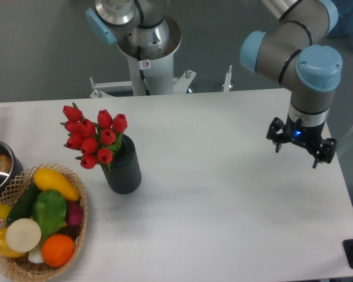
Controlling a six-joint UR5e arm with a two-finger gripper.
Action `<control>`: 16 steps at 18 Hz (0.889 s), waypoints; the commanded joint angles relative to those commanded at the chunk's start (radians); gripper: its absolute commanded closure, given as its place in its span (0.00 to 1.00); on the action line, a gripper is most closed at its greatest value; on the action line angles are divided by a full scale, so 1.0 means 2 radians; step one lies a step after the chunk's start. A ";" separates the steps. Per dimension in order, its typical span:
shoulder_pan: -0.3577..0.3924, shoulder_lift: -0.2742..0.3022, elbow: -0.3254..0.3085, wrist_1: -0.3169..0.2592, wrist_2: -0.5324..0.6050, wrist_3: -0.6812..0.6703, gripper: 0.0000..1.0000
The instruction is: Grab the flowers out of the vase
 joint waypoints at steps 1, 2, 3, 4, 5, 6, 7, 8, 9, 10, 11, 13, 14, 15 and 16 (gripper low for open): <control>0.001 0.000 -0.002 -0.001 0.000 0.000 0.00; 0.001 0.001 -0.002 -0.002 0.000 0.000 0.00; 0.000 0.002 -0.002 -0.002 -0.001 0.000 0.00; 0.000 0.002 -0.002 -0.003 -0.001 0.000 0.00; 0.000 0.002 -0.001 -0.011 0.002 0.000 0.00; -0.001 0.002 0.002 -0.028 0.004 0.001 0.00; -0.002 0.000 0.005 -0.037 0.004 0.003 0.00; -0.001 0.002 0.005 -0.038 0.001 0.005 0.00; -0.002 0.005 0.002 -0.038 -0.002 0.005 0.00; -0.002 0.006 -0.004 -0.038 -0.004 0.005 0.00; -0.002 0.008 -0.020 -0.030 -0.018 0.005 0.00; -0.005 0.037 -0.058 0.014 -0.079 0.002 0.00; -0.006 0.053 -0.086 0.043 -0.103 0.003 0.00; -0.002 0.067 -0.106 0.062 -0.125 0.005 0.00; 0.001 0.074 -0.118 0.067 -0.145 0.006 0.00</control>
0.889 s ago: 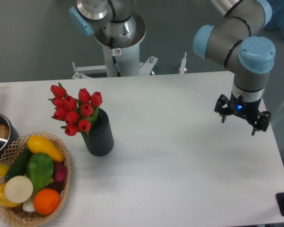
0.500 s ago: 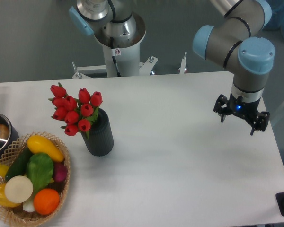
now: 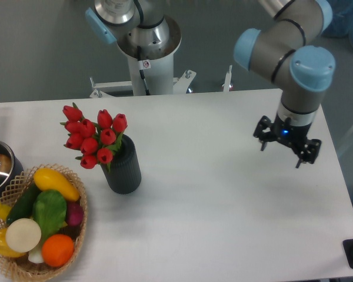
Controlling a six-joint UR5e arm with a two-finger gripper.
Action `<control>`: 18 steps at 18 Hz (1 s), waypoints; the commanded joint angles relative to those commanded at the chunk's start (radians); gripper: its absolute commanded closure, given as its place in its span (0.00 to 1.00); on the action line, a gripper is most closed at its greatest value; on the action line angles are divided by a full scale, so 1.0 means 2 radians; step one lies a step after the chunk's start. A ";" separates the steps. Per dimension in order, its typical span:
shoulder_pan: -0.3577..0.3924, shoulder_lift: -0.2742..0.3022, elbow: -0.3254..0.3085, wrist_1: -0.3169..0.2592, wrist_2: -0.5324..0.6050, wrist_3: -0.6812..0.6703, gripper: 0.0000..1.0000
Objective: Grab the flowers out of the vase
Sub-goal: 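Move the open gripper toward the red tulips in the black vase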
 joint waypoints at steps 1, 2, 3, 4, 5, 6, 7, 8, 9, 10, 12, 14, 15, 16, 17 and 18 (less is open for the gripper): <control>0.002 0.013 -0.012 0.000 -0.009 0.008 0.00; 0.007 0.028 -0.025 0.001 -0.009 0.020 0.00; 0.007 0.041 -0.039 0.004 -0.010 0.025 0.00; 0.008 0.056 -0.051 0.005 -0.012 0.026 0.00; 0.008 0.064 -0.061 0.005 -0.026 0.026 0.00; 0.008 0.068 -0.071 0.005 -0.061 0.025 0.00; 0.005 0.069 -0.081 0.005 -0.108 0.021 0.00; 0.004 0.069 -0.094 0.005 -0.149 0.020 0.00; 0.004 0.069 -0.103 0.010 -0.170 0.021 0.00; 0.003 0.071 -0.105 0.012 -0.172 0.021 0.00; 0.002 0.083 -0.108 0.011 -0.171 0.018 0.00; 0.008 0.094 -0.116 0.012 -0.183 0.020 0.00; 0.008 0.095 -0.117 0.012 -0.201 0.021 0.00; 0.008 0.100 -0.118 0.012 -0.228 0.019 0.00; 0.013 0.104 -0.121 0.012 -0.258 0.018 0.00; 0.018 0.106 -0.124 0.012 -0.291 0.019 0.00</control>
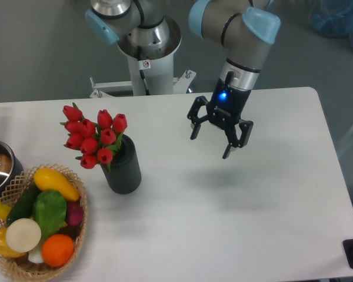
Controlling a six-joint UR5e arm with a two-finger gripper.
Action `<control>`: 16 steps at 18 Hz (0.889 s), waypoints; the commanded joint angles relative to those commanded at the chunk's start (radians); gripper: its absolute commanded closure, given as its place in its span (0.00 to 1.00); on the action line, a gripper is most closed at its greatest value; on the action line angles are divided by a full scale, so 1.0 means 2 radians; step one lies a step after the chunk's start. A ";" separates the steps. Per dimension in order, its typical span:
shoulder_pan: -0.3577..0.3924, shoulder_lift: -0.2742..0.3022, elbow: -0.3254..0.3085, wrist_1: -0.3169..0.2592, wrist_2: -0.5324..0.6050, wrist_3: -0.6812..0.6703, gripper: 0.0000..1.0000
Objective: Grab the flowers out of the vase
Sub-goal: 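Move the open gripper toward the red tulips in the black vase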
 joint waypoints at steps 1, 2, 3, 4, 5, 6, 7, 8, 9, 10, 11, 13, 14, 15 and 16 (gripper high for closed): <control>0.003 0.000 -0.007 0.000 -0.032 0.000 0.00; 0.005 0.004 -0.016 0.000 -0.058 0.002 0.00; 0.008 0.009 -0.024 0.000 -0.069 0.002 0.00; 0.012 0.015 -0.033 0.000 -0.074 0.002 0.00; 0.015 0.022 -0.040 0.000 -0.075 0.000 0.00; 0.017 0.030 -0.049 0.000 -0.082 0.001 0.00; 0.018 0.036 -0.060 0.000 -0.103 0.003 0.00; 0.021 0.044 -0.074 0.000 -0.124 0.004 0.00; 0.025 0.048 -0.085 0.000 -0.139 0.005 0.00; 0.026 0.051 -0.093 0.000 -0.149 0.005 0.00; 0.026 0.053 -0.099 0.000 -0.155 0.004 0.00; 0.023 0.062 -0.111 -0.001 -0.156 0.003 0.00; 0.023 0.064 -0.117 -0.001 -0.158 0.002 0.00; 0.025 0.063 -0.121 -0.001 -0.170 0.004 0.00; 0.023 0.064 -0.127 -0.001 -0.180 0.004 0.00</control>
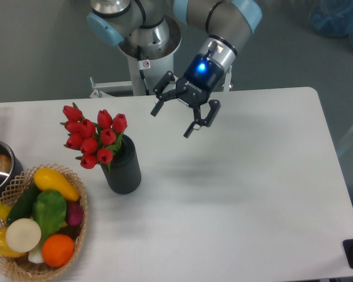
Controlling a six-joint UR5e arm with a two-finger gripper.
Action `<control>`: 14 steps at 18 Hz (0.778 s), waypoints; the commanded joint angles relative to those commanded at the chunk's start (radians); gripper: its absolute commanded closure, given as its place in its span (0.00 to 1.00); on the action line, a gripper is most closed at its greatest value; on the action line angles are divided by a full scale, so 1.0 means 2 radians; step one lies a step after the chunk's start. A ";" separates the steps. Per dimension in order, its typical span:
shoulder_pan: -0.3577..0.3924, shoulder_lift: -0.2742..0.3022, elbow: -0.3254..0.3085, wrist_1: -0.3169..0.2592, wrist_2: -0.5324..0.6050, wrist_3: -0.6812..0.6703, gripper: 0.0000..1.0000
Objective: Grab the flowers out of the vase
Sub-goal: 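Move the open gripper toward the red tulips in the black vase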
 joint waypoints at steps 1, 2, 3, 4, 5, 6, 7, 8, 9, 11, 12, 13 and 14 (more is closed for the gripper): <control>-0.002 0.003 -0.006 0.000 -0.003 0.001 0.00; -0.003 0.005 -0.008 0.000 -0.002 0.002 0.00; -0.005 0.006 -0.010 0.000 -0.001 0.002 0.00; -0.009 0.007 -0.010 0.001 0.000 0.004 0.00; -0.015 0.006 -0.010 0.001 0.001 0.005 0.00; -0.019 0.007 -0.011 0.001 0.001 0.005 0.00; -0.025 0.008 -0.013 0.001 0.001 0.005 0.00; -0.036 0.008 -0.014 0.001 0.002 0.004 0.00; -0.040 0.005 -0.014 0.001 0.004 0.004 0.00; -0.044 0.002 -0.013 0.002 0.004 0.005 0.00; -0.050 0.002 -0.012 0.001 0.004 0.004 0.00; -0.054 0.002 -0.012 0.001 0.004 0.003 0.00; -0.056 0.000 -0.012 0.002 0.004 0.003 0.00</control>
